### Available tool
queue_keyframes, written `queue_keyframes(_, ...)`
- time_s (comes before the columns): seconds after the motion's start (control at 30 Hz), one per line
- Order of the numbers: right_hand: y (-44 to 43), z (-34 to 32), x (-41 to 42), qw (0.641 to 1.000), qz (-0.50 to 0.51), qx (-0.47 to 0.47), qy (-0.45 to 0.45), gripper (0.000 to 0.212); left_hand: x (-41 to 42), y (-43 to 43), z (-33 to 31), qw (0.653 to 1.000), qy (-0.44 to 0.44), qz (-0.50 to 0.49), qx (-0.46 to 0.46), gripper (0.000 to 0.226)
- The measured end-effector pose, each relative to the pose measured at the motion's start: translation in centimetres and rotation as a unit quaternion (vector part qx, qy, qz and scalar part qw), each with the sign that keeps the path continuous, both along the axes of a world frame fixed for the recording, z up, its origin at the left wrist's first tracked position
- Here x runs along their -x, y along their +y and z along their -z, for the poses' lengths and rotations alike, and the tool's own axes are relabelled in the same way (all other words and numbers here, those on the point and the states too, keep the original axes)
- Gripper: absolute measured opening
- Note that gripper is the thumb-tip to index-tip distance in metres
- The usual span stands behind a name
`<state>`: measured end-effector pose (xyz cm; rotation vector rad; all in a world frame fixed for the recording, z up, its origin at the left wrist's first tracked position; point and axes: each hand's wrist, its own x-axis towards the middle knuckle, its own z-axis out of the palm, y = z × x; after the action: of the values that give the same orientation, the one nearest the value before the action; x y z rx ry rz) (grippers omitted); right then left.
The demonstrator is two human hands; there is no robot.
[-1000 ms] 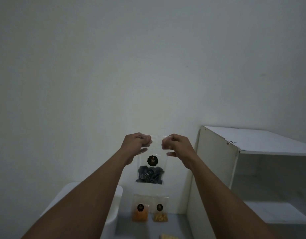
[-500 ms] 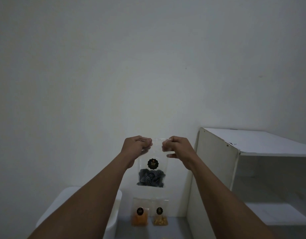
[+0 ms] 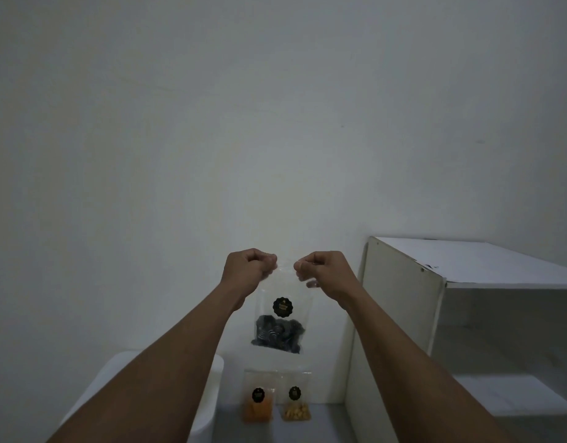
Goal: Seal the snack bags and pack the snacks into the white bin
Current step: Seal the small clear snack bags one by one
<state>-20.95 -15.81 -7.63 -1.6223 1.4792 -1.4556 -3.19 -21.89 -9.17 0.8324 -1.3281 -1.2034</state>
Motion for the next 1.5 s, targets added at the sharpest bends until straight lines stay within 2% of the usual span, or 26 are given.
queue_keyframes(0.13,-0.3,0.5,-0.4,1.000,-0.015,-0.021,0.011,0.012,0.1,-0.1,0.1,1.000,-0.013,0.004,0.018,0.007)
queue_keyframes(0.3,-1.3,0.0,-0.2,0.998,0.017,0.002,0.063,0.008,0.1,-0.2,0.5,0.995,-0.014,0.091,-0.025,0.018)
queue_keyframes(0.37,-1.6,0.0,-0.2,0.997,0.017,0.011,0.069,0.008,0.2,-0.5,0.6,0.995,-0.040,0.092,-0.022,0.017)
queue_keyframes(0.43,-1.7,0.3,-0.2,0.999,0.008,0.016,0.045,0.009,0.4,-1.0,0.3,0.997,-0.057,0.059,0.006,0.015)
queue_keyframes(0.53,-1.7,0.8,0.3,0.998,-0.020,0.009,-0.059,0.015,0.5,-1.5,-0.2,0.998,-0.057,0.030,0.028,0.010)
queue_keyframes(0.6,-1.6,0.7,0.7,0.995,-0.035,0.003,-0.095,0.013,0.6,-1.6,-0.2,0.998,-0.048,0.026,0.028,0.009)
queue_keyframes(0.8,-2.0,-0.1,1.3,0.999,0.004,0.026,-0.026,0.004,0.6,-1.8,0.1,0.997,-0.022,0.075,-0.005,0.022)
queue_keyframes(1.0,-1.4,0.1,1.1,0.998,-0.012,0.026,-0.053,0.012,0.6,-2.1,-0.5,0.999,-0.023,-0.008,0.036,0.017)
queue_keyframes(1.2,-1.4,0.6,1.5,0.999,0.005,0.014,-0.051,0.003,0.5,-1.5,-0.1,0.997,-0.052,0.059,0.019,0.022)
queue_keyframes(1.3,-1.0,0.7,1.5,0.997,-0.016,0.006,-0.070,0.005,0.4,-1.4,0.1,0.995,-0.077,0.047,0.041,0.017)
queue_keyframes(1.5,-0.6,0.7,1.3,0.999,-0.010,-0.028,0.017,0.008,0.4,-1.3,0.2,0.993,-0.098,0.054,0.025,0.015)
